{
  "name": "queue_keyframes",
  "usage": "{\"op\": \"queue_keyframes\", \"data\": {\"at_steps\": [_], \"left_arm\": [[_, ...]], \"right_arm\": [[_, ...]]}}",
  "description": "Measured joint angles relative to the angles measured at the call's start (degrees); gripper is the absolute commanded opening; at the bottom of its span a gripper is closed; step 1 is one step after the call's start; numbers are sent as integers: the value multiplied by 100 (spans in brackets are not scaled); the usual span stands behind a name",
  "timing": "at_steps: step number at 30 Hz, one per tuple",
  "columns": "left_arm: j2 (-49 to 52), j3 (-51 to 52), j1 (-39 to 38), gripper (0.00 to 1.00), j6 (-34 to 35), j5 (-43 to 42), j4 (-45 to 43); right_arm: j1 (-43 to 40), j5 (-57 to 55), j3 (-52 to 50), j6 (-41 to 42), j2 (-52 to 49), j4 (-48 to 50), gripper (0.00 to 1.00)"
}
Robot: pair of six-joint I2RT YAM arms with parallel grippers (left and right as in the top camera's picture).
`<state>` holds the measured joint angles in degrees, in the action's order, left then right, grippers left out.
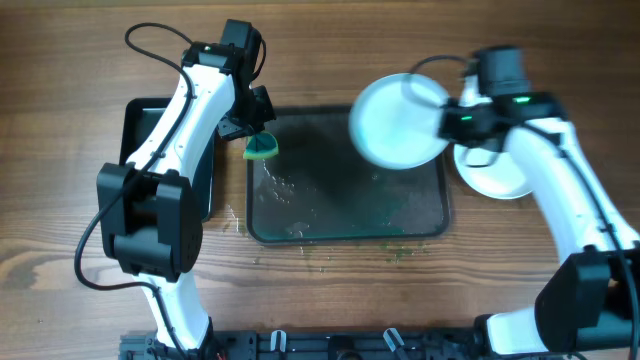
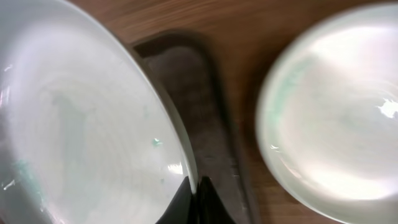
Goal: Clean dirty plates on tray and stack at the side
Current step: 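Lift the plate with the right gripper and stack it on the right plates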
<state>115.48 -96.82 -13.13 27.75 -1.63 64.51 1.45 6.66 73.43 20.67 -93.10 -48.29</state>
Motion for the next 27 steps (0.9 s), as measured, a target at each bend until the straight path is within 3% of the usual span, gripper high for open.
{"op": "queue_keyframes", "data": {"at_steps": [4, 8, 12, 17, 19, 22, 27], "left_arm": [[0, 0, 0, 4, 0, -2, 2], [0, 0, 0, 4, 0, -2, 2], [0, 0, 0, 4, 0, -2, 2], [0, 0, 0, 4, -2, -2, 2], [0, 0, 0, 4, 0, 0, 2], [0, 0, 11, 4, -109, -2, 28], [-140, 0, 463, 4, -955, -39, 570]], "right_arm": [[-1875, 37, -63, -15, 15, -295, 4], [-2822, -940, -584, 208, 42, -149, 4], [-2839, -1117, -938, 247, 48, 232, 10], [-2684, -745, -1047, 109, 48, 389, 44], [-2391, -599, -1045, -24, 48, 369, 53], [-2065, -358, -929, -302, 44, -35, 56], [-1298, 247, -201, -787, 44, -317, 59]]}}
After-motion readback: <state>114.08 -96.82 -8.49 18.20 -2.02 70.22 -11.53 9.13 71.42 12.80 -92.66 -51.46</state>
